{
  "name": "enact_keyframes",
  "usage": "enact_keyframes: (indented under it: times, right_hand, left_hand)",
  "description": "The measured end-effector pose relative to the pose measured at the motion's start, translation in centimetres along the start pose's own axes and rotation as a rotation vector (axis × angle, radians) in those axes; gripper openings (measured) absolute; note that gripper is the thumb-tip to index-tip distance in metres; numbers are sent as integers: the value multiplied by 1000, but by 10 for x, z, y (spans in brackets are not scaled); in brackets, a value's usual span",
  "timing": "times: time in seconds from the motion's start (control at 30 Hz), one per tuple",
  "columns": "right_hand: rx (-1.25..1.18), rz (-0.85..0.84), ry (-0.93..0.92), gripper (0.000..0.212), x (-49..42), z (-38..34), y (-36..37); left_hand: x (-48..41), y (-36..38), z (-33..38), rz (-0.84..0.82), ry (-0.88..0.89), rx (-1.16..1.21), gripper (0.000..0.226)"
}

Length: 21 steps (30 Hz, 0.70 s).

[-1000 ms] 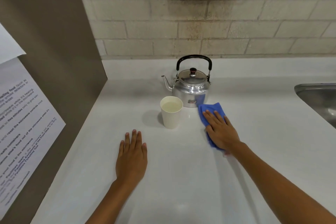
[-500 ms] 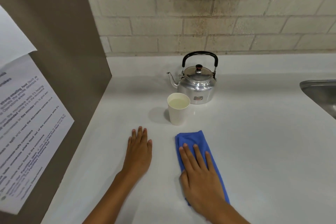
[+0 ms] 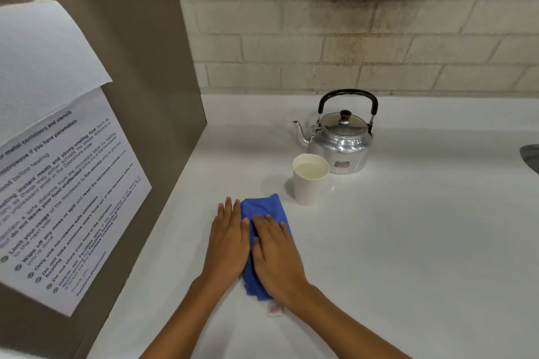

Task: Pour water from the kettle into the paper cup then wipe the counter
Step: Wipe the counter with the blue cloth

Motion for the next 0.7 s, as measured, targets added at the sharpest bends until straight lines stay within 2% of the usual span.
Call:
enact_keyframes:
  times: [0.07,0.13,0.2,0.27,0.3,0.37,0.43,0.53,0.6,0.7]
  right_hand:
    - [-107,214,86,36,16,25,-30]
    - [-30,310,182,38,33,60,-59]
    - [154,282,241,39,42,95,-79]
    - [289,204,263,43,41,122,-87]
    - [324,159,273,45,39,132,-86]
    - [373,102,283,48,34,147,-83]
    - [419,62,285,50,29,156,-79]
    - [434,33,285,50,19,163,-74]
    - [421,24,285,51,13,164,-72]
    - [430,7,273,51,9,167,-70]
  left_hand:
    - [8,12,12,9,11,-8,57]
    - [16,35,28,45,32,-195,67]
    - [24,55,39,80,32,-404,75]
    - [24,60,42,81,39,-488,74]
    - [25,57,40,74,77,-512,70]
    - [31,42,34,152,275,-522,58]
    - [27,20,17,206,321,-517,53]
    - [-32,-8,-16,114,77,-487,52]
    - [-74,-13,-12,142,-61,-490,53]
    - [-105,17,36,106,-24,-492,52]
Point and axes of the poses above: each hand's wrist, its own x-axis away from the middle knuckle, its own y-axis out of the palm, z = x × y, the point moved 5 cm from there along -x, towards the middle knuckle, and after that the axes turned 12 degrees about -y, right-handed, at the moved point
